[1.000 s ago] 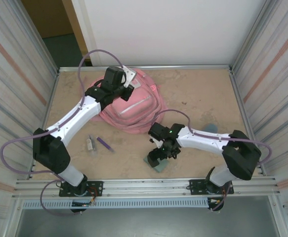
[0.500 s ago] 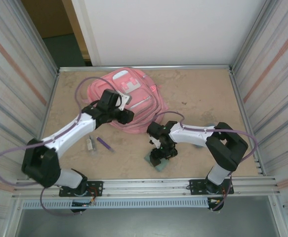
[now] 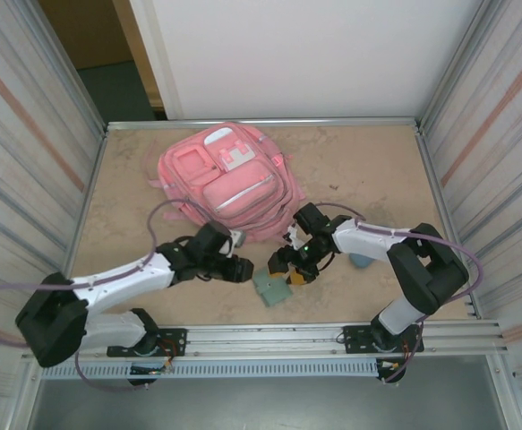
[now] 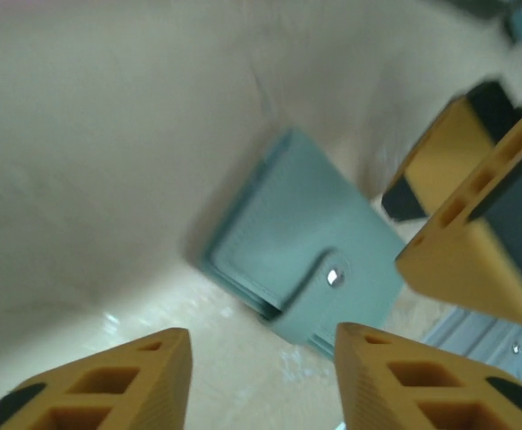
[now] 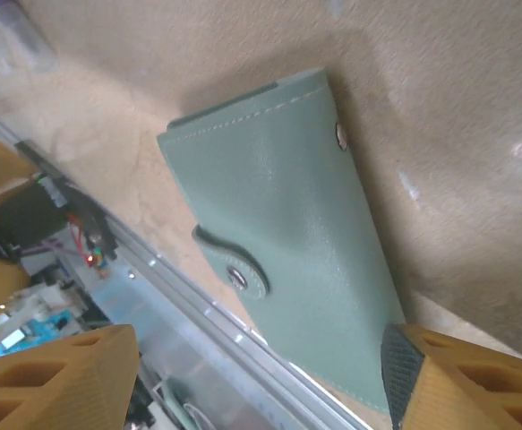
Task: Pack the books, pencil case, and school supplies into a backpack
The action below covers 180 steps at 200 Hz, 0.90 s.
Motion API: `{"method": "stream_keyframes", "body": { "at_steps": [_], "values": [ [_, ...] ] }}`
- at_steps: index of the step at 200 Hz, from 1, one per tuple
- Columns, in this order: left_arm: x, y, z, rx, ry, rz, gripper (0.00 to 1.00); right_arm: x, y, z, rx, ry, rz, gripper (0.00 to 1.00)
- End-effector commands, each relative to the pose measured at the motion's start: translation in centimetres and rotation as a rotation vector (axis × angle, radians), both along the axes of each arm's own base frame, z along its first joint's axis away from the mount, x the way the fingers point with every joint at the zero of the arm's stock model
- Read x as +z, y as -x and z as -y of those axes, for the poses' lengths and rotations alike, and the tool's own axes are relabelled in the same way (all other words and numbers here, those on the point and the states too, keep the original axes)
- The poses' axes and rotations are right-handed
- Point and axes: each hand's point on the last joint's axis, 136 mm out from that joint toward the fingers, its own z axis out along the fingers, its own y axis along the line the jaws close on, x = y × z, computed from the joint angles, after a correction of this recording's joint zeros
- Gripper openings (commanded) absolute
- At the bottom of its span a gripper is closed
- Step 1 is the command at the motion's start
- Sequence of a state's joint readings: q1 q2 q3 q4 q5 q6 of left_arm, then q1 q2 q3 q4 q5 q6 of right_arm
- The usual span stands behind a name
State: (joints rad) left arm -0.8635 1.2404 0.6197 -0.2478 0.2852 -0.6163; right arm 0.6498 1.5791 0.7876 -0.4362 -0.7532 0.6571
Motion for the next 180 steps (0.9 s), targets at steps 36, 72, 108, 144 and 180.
{"method": "stream_keyframes", "body": {
  "at_steps": [36, 72, 108, 144, 180],
  "values": [
    [-2.3, 2.6, 3.0, -0.019, -0.013, -0.134, 0.34, 0.1, -0.5, 2.6, 0.123, 0.074, 0.135, 0.60],
    [-3.4, 1.8, 3.3, 0.010, -0.003, -0.133, 0.26, -1.2, 0.0, 1.5, 0.150, 0.046, 0.132, 0.56],
    [-5.0, 0.5, 2.3, 0.066, 0.051, -0.204, 0.11, -2.5, 0.3, 1.1, 0.170, 0.061, 0.135, 0.55],
    [-5.5, 0.8, 1.2, 0.055, 0.028, -0.210, 0.08, -2.9, 0.7, 1.6, 0.193, 0.150, 0.139, 0.65],
    [-5.5, 0.6, 1.5, 0.053, 0.080, -0.224, 0.06, -2.5, 0.3, 1.1, 0.127, 0.072, 0.103, 0.68]
  ]
}}
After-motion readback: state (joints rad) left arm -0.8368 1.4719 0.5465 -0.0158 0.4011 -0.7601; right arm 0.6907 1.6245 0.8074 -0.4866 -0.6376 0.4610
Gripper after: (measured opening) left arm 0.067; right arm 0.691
